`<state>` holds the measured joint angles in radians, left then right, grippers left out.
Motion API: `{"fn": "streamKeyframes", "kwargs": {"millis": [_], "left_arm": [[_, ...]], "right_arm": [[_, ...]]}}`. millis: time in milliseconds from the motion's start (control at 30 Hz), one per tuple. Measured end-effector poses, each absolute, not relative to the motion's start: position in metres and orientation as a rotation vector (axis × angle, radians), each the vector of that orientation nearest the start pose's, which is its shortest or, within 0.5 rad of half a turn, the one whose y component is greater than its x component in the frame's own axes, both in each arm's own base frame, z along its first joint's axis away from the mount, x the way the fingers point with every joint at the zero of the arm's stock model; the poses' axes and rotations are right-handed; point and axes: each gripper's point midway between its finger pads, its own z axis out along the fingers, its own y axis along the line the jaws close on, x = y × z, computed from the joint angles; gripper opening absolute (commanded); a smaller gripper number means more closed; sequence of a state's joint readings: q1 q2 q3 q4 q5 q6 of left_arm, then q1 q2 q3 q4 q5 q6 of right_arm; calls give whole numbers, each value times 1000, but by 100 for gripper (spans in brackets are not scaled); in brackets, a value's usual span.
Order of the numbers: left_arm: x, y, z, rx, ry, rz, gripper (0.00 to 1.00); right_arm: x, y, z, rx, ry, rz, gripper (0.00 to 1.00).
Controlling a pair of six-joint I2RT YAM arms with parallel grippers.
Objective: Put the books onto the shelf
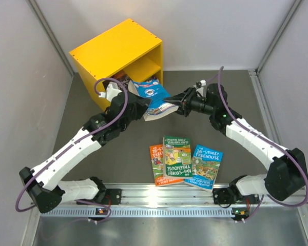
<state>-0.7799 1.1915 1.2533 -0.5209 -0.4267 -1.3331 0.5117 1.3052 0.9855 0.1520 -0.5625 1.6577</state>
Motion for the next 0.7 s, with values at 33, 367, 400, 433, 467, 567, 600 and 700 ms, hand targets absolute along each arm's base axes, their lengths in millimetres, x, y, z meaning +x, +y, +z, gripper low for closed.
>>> {"fn": "streamKeyframes", "kwargs": {"millis": [33,367,400,433,467,567,600,700], "left_arm": [[297,-241,317,-847,1914,-910,16],[292,-203,318,-907,1807,-851,27],[292,-201,318,-912,1800,-843,29],[292,-198,319,-916,1791,-837,35],[292,-194,319,-917,1784,-827,36],[287,-187,320,-902,1784,-808,38],[285,-185,320,-898,1784,-800,38],[281,-178,319,-886,1785,-777,39]], "right_arm": [[287,311,321,703,2116,1913,0],[297,347,321,505,2228,1956,0],[298,350,321,489,2235,1964,0],[299,354,322,470,2243,1974,0],[300,357,323,453,2248,1981,0],[305,366,325,404,2257,1998,0],[307,371,324,387,2262,2004,0],[312,382,322,352,2263,2017,0]]}}
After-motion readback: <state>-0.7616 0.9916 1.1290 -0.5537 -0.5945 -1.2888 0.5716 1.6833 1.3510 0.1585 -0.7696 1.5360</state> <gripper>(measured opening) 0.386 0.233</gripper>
